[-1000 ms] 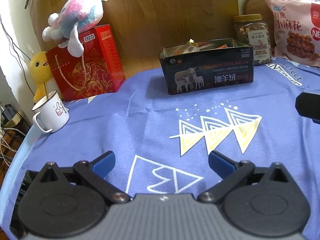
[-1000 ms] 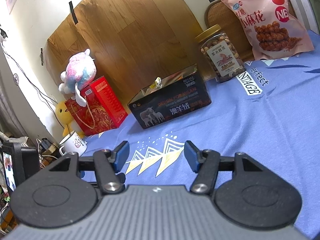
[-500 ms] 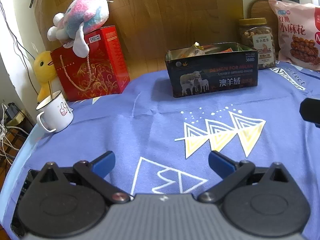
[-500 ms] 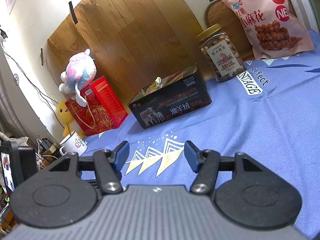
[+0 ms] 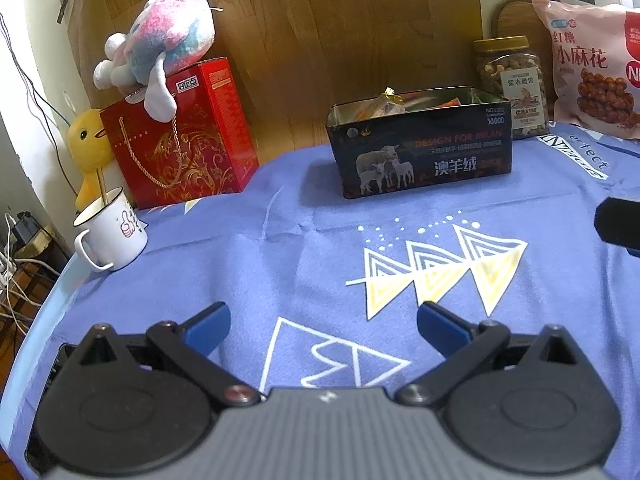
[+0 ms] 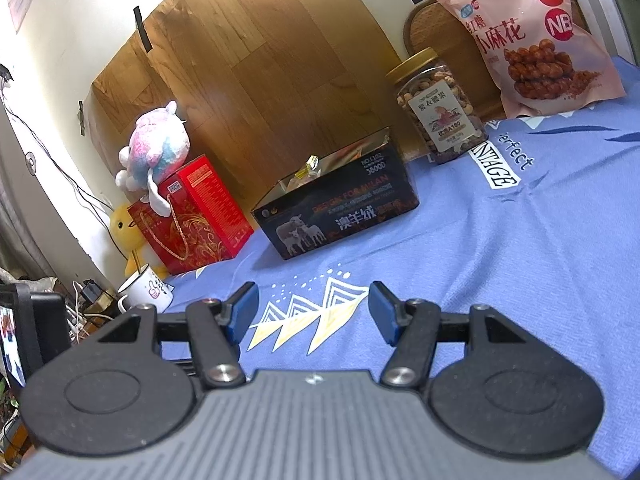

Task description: Organize snacks

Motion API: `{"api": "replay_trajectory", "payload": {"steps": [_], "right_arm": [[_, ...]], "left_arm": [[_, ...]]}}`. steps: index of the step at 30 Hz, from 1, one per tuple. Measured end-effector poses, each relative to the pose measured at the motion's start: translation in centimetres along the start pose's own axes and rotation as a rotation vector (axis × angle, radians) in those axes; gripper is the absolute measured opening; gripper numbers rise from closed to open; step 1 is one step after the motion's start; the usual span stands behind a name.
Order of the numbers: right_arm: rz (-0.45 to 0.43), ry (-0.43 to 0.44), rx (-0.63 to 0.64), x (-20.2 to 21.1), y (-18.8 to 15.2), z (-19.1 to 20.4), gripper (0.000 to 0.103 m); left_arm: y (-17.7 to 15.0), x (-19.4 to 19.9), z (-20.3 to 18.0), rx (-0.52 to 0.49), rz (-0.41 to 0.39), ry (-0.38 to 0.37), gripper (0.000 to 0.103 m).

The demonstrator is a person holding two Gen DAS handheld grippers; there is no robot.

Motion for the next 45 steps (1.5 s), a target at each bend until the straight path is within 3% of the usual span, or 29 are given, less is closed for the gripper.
{"api": "replay_trajectory", "payload": {"steps": [45], "right_arm": [[-0.003, 0.000, -0.009, 0.1, 0.0, -0.3, 0.063]], "left_arm": [[0.0, 0.6, -1.5, -0.039, 0.013, -0.038, 0.103]]}}
Point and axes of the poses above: each gripper's, at about its wrist camera, not at the fingertips, and x roughly against the way its jaws point, z to its left, y to its top, the point moved 10 cm from there along -x, roughly the way its jaws point, and after that the axes turned 6 degrees about -y, right-handed, at the moved point
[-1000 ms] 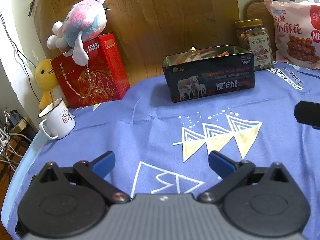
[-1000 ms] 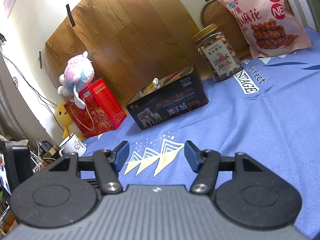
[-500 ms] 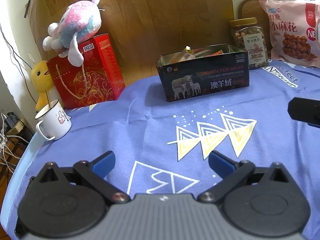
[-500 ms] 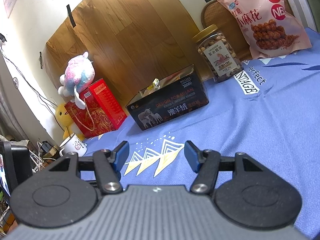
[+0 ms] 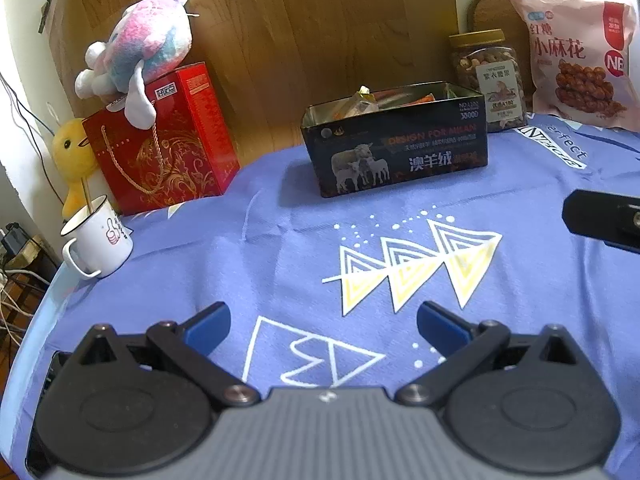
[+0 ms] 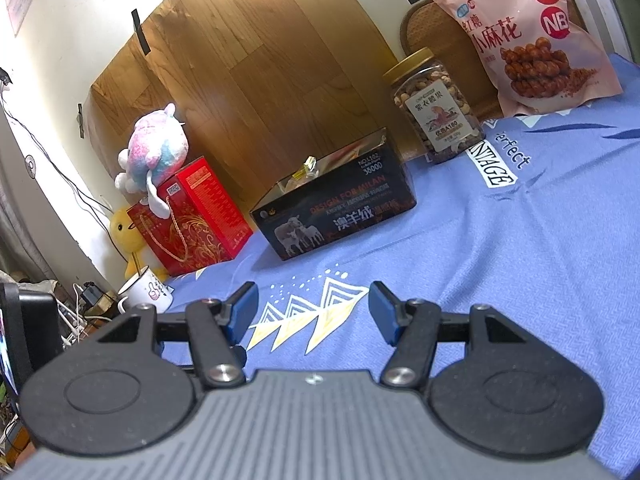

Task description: Organize snacks

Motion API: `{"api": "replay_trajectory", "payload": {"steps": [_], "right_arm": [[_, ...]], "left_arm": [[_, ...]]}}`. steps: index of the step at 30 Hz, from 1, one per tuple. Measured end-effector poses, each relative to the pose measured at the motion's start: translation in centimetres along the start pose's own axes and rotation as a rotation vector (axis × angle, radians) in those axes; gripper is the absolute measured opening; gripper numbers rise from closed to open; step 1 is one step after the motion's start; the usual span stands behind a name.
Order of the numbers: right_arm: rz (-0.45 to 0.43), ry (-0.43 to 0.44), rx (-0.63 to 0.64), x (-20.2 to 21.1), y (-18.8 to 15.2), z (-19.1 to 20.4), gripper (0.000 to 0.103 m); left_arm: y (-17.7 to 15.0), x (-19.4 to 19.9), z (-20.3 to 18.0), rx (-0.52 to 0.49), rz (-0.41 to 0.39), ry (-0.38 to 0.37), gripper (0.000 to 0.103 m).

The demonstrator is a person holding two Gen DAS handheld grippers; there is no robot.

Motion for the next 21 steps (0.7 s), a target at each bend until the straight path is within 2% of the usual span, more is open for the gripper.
{"api": "replay_trajectory", "payload": {"steps": [21], "right_arm": [[0.001, 0.000, -0.003, -0.06, 0.02, -0.15, 0.063]], "left_arm": [[-0.19, -0.37, -0.56, -0.014, 0.018, -0.017, 0.103]]}}
Point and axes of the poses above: each gripper's, at about its wrist camera, not at the fingertips, and x roughly against the way its jaws point, z to its left, y to its top, the point moved 10 cm from there along -x, roughly the way its jaws point, and after that the axes turned 6 degrees about -y, right-handed, at the moved point
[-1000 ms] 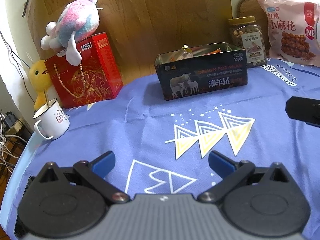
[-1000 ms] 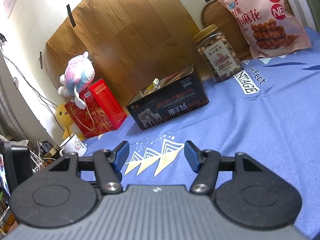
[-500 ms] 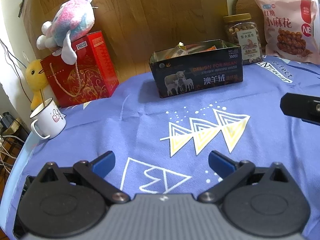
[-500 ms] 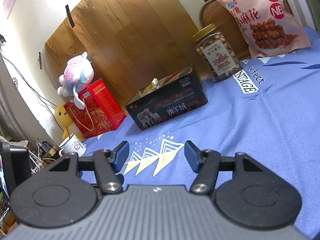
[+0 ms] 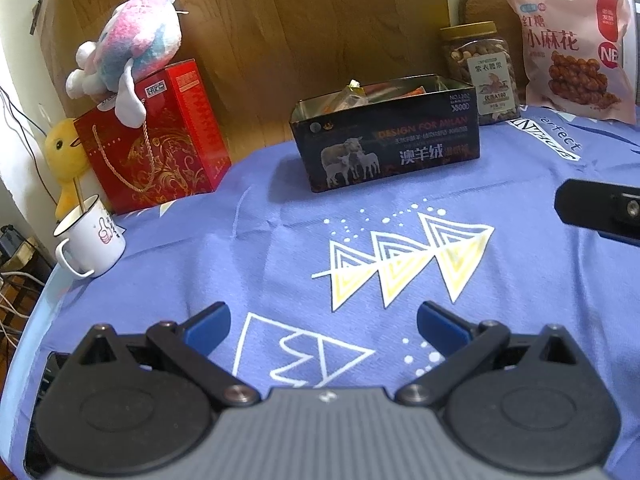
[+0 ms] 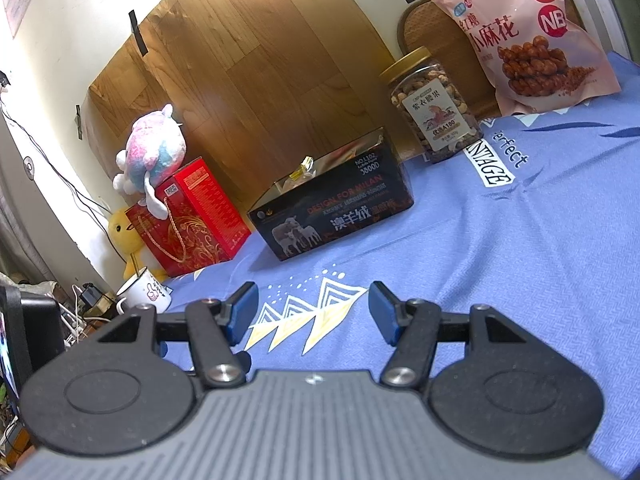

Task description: Organize snacks

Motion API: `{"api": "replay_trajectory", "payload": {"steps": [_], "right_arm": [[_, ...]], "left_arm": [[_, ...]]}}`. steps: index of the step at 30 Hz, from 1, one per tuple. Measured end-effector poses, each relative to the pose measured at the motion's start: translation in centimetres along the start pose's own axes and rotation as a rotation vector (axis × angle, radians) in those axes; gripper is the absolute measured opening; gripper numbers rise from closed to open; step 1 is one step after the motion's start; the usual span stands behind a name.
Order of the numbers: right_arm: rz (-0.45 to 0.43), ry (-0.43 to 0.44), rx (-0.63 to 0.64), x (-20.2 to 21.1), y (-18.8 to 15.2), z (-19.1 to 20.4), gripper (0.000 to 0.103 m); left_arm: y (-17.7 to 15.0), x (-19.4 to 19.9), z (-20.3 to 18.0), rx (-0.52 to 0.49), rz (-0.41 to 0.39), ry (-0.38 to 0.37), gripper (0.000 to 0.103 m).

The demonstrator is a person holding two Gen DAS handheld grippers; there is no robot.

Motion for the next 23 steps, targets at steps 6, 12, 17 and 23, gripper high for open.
{"api": "replay_trajectory", "payload": {"steps": [6, 12, 17, 23], "right_arm": [[0.000, 0.000, 0.000, 0.01, 0.02, 0.04, 0.064], [-0.001, 0.000, -0.001, -0.01, 0.03, -0.10, 0.064], [0.001, -0.002, -0.004, -0.07, 0.07, -0.28, 0.064], [-0.003, -0.008, -0.006, -0.03, 0.03, -0.34, 0.064]], "left_arm": [[-0.13, -0.15, -0.31, 0.001, 0.010, -0.015, 0.103], [-0.26, -0.24, -0.48, 0.004, 0.017, -0.022, 0.103], [-0.30, -0.38, -0.54, 0.003, 0.019, -0.028, 0.103], [-0.11, -0.19, -0.86, 0.015, 0.011, -0.087, 0.103]]}}
Point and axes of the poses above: each gripper's, at about its wrist camera, not at the fingertips, and x roughly against the way its jaws point, z to its left, y to its top, the point moved 10 cm from there along -x, roughly the way its jaws point, and after that the axes turned 6 degrees about -y, right-handed, at the moved point
